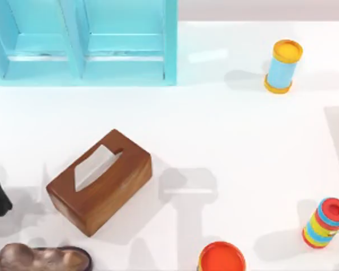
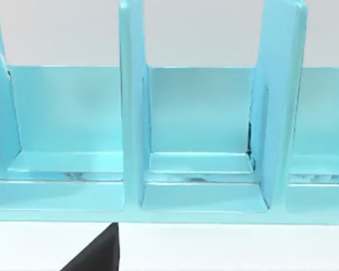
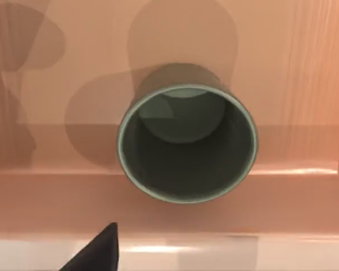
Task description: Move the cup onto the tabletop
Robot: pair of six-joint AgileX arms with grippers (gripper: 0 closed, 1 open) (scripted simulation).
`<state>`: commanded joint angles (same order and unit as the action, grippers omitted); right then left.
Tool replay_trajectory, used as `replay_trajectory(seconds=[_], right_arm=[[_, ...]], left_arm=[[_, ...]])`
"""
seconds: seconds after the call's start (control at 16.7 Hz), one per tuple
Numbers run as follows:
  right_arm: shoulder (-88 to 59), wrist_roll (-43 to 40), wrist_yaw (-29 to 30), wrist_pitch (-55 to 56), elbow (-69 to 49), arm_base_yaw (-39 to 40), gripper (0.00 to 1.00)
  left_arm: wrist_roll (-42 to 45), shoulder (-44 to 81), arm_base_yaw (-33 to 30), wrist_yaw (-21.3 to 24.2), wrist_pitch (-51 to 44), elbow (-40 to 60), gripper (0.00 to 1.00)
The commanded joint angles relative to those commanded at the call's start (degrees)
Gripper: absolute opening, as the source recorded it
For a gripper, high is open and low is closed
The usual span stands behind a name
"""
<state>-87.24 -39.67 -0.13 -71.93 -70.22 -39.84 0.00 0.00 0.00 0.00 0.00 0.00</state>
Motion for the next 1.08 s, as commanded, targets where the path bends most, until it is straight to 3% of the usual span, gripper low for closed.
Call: replay_trajectory(seconds=[0.48,1.08], right_arm=[[-1.27,-0.25,0.05,0.1,0.13,-0.53,1.0],[-6.86,0.01,0.03,22.22,16.52,-0.42,1.0]], left_arm=[[0.0,0.0,0.0,0.0,0.0,0.0,1.0],[0.0,0.0,0.0,0.0,0.0,0.0,1.0]])
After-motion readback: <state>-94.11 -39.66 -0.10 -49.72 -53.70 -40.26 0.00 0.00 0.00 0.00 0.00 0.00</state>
